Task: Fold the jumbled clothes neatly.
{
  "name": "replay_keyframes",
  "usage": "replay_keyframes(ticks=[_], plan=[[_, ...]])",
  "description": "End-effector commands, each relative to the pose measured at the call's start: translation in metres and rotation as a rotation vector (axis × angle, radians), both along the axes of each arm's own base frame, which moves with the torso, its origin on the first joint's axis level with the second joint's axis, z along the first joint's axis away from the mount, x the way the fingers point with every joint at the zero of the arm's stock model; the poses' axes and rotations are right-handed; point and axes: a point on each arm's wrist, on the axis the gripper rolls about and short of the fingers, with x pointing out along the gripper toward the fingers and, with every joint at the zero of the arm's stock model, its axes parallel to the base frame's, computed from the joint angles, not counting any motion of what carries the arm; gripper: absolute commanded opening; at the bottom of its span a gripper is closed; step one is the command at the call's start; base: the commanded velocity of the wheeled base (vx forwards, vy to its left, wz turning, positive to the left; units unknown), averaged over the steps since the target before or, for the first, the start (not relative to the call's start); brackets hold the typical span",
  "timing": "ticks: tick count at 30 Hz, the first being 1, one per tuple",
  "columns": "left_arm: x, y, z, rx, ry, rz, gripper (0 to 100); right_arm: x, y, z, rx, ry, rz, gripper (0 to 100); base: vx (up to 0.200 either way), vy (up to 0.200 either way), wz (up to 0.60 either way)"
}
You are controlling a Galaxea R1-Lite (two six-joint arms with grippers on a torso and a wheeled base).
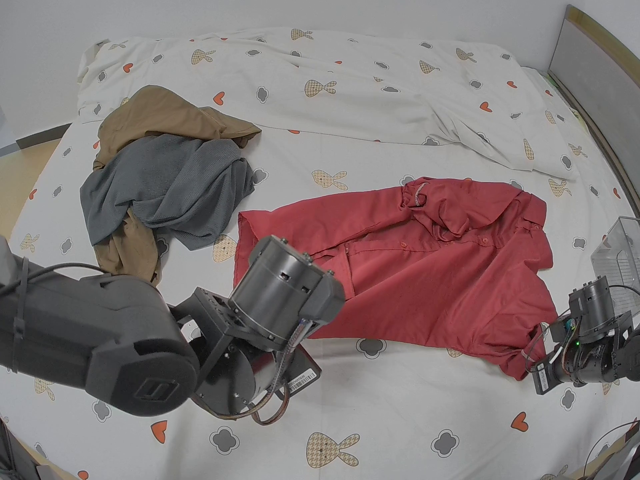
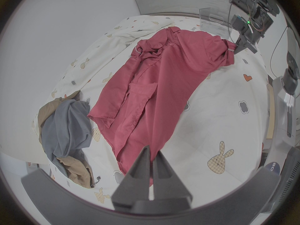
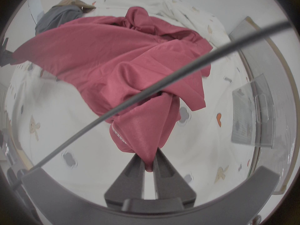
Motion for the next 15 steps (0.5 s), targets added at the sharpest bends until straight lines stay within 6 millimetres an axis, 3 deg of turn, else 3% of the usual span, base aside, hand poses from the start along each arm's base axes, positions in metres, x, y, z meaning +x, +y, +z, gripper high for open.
replay_keyframes(ticks=[1, 5, 8, 15], plan=[[-0.013, 0.016, 0.005, -0.002, 0.011, 0.012, 0, -0.026, -0.006, 0.032, 0.059, 0.011, 0.0, 0, 0.0, 0.0, 0.0], [-0.022, 0.026, 0.006, -0.002, 0.082, 0.066, 0, -0.035, -0.015, 0.065, 0.123, 0.063, -0.055, 0, 0.0, 0.0, 0.0], [-0.027, 0.029, -0.006, 0.022, 0.158, 0.099, 0, -0.048, -0.018, 0.082, 0.142, 0.135, -0.046, 0, 0.0, 0.0, 0.0], [-0.041, 0.024, -0.04, 0.013, 0.331, 0.089, 0, -0.068, -0.019, 0.096, 0.151, 0.257, -0.022, 0, 0.0, 0.0, 0.0]])
